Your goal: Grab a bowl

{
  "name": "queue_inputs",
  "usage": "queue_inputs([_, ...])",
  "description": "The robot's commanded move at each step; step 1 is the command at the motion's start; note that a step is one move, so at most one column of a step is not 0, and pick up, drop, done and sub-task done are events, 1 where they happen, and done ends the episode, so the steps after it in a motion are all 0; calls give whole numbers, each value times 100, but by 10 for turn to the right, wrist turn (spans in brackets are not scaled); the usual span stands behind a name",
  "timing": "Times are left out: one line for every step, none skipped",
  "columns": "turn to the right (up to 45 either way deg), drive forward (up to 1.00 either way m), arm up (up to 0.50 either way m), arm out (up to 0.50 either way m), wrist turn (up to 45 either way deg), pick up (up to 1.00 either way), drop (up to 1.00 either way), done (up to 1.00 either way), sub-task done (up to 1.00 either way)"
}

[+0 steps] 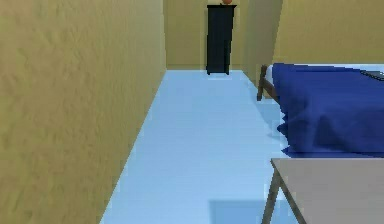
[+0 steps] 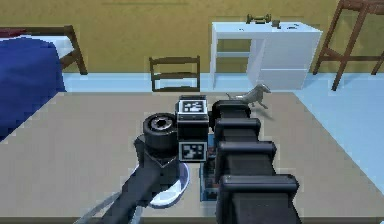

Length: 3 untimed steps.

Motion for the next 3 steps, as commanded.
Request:
queue_inputs([0,0,0,0,450,0,0,0,0])
queue_inputs([0,0,0,0,450,0,0,0,0])
queue_inputs([0,0,0,0,330,0,0,0,0])
